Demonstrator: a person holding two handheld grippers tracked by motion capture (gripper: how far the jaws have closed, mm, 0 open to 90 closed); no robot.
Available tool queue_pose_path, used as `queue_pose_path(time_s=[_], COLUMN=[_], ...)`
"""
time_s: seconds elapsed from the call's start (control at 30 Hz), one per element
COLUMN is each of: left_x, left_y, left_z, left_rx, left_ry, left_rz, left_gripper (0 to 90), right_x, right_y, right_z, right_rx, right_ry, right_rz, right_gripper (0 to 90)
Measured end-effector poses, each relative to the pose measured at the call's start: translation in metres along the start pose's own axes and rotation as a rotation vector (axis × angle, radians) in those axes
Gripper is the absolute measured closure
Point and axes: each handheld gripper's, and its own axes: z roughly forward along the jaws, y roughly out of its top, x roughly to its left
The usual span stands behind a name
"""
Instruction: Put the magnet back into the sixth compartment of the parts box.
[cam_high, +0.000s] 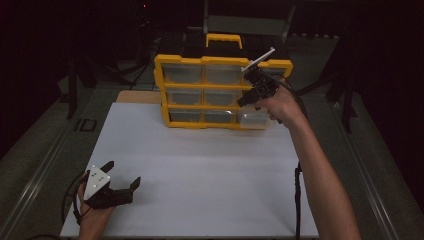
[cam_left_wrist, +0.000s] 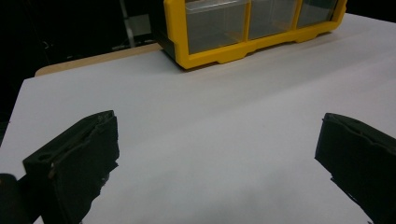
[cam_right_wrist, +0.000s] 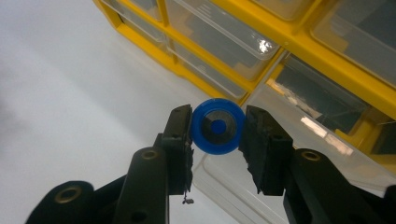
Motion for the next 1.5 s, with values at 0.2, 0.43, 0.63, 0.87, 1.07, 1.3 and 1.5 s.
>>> queue_pose_path(time_s=[0.2, 0.43, 0.63, 0.87, 1.07, 1.3, 1.5], left_x=[0.0, 0.0, 0.0, 0.0, 0.001, 0.001, 0.001], left_y=[0.0, 0.0, 0.0, 0.0, 0.0, 0.0, 0.0], left_z=[0.0, 0.0, 0.0, 0.001, 0.0, 0.001, 0.001], left_rx=[0.001, 0.0, 0.0, 0.003, 0.003, 0.004, 0.005], left_ry=[0.001, 0.001, 0.0, 0.0, 0.003, 0.003, 0.003], left_rz=[0.001, 0.0, 0.0, 0.001, -0.001, 0.0, 0.001], left_gripper=[0.1, 0.1, 0.1, 0.1, 0.1, 0.1, 0.1], right_x=[-0.001, -0.002, -0.005, -0.01, -0.015, -0.021, -0.026], right_y=[0.0, -0.001, -0.002, -0.004, -0.007, -0.011, -0.015], right_z=[0.001, 0.004, 0.005, 0.002, 0.0, -0.002, -0.004], right_rx=[0.008, 0.022, 0.023, 0.018, 0.02, 0.025, 0.031], right_ry=[-0.009, -0.027, -0.029, -0.032, -0.038, -0.048, -0.059], right_rz=[0.009, 0.008, 0.016, 0.03, 0.042, 0.05, 0.065], right_gripper=[63.0, 63.1, 63.1, 63.0, 63.0, 63.0, 63.0])
